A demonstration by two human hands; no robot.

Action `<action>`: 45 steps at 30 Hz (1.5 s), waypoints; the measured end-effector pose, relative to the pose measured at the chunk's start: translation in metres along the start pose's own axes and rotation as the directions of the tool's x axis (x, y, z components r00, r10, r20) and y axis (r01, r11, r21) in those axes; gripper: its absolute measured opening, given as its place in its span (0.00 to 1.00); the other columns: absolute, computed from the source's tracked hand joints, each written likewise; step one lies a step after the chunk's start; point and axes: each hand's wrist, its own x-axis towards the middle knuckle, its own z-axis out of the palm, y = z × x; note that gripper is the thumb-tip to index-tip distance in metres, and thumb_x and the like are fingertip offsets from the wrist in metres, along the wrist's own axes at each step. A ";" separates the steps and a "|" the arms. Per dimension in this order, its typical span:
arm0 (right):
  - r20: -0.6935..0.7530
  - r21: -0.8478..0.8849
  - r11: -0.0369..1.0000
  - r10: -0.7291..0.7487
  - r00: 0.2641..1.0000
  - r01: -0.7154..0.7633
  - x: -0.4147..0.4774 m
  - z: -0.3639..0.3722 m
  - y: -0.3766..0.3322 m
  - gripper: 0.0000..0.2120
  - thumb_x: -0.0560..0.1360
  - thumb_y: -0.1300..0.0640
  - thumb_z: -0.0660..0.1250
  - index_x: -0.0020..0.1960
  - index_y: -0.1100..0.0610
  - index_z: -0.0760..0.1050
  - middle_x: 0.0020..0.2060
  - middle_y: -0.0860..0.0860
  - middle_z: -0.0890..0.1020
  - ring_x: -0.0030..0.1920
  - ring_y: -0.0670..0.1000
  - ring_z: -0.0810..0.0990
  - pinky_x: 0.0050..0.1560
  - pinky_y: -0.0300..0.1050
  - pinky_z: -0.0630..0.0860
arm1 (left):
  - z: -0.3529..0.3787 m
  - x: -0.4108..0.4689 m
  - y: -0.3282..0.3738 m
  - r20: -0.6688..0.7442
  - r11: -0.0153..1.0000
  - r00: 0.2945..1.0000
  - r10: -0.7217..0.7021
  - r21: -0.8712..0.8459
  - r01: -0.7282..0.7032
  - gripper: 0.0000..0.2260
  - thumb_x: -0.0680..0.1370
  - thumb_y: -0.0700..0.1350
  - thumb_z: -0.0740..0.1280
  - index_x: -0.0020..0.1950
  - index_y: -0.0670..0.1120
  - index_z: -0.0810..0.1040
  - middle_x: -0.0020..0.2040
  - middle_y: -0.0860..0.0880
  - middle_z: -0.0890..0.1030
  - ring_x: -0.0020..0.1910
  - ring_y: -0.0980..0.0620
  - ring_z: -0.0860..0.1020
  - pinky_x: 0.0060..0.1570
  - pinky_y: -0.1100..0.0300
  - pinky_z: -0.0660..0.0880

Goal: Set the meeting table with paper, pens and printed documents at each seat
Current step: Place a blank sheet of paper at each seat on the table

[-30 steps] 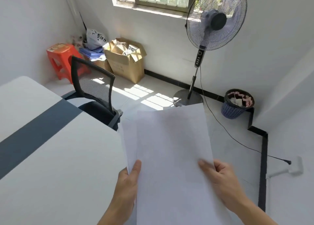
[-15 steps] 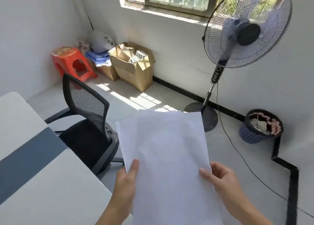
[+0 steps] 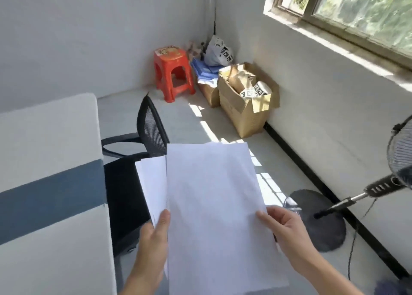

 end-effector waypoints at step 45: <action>0.853 -0.512 0.610 0.275 0.444 0.605 0.428 0.439 -0.176 0.09 0.79 0.57 0.63 0.48 0.62 0.80 0.40 0.55 0.81 0.36 0.53 0.78 0.34 0.41 0.74 | 0.033 0.123 0.091 -0.874 0.858 -0.053 -0.483 -0.460 -0.229 0.11 0.81 0.47 0.62 0.59 0.45 0.78 0.47 0.46 0.81 0.50 0.47 0.78 0.61 0.49 0.71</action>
